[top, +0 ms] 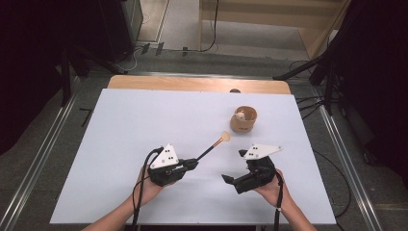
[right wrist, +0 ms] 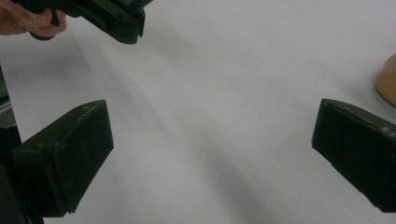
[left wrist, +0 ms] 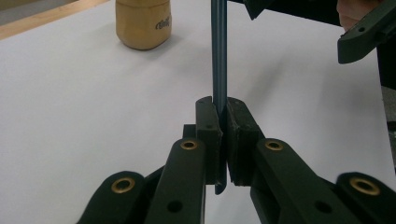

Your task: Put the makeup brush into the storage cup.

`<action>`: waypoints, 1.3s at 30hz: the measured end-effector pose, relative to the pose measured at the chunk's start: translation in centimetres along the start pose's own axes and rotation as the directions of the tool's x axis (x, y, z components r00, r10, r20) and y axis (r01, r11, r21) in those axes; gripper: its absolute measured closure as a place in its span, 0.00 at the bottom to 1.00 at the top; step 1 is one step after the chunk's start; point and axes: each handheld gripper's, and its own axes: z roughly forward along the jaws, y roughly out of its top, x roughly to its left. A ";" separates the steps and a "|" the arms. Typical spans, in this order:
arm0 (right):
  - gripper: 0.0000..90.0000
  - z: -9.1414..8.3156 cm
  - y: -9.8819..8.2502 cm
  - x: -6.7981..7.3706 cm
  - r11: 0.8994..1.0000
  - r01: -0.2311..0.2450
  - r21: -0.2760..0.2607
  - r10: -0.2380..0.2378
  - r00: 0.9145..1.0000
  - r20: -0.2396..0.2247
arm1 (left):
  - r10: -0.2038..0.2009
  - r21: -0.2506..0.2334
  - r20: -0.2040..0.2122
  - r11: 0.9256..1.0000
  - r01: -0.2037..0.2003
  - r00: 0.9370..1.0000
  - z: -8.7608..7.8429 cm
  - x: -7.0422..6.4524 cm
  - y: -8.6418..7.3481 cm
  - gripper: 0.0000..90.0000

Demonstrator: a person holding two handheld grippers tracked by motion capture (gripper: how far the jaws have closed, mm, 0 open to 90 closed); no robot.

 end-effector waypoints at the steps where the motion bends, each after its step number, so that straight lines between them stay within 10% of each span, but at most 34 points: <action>1: 0.00 0.0 0.1 0.1 1.000 -0.001 -0.001 0.001 1.000 0.000 | -0.002 0.002 -0.003 1.000 0.002 1.000 0.0 -0.1 0.0 0.96; 25: 0.06 0.8 2.4 0.4 0.993 -0.052 -0.102 0.050 0.999 -0.021 | -0.032 -0.031 -0.046 0.999 0.030 0.998 0.8 -0.8 -0.2 0.96; 39: 0.45 1.0 3.3 0.2 0.977 -0.118 -0.179 0.117 0.993 -0.016 | -0.022 -0.036 -0.055 0.999 0.020 0.998 1.1 -1.1 -0.2 0.96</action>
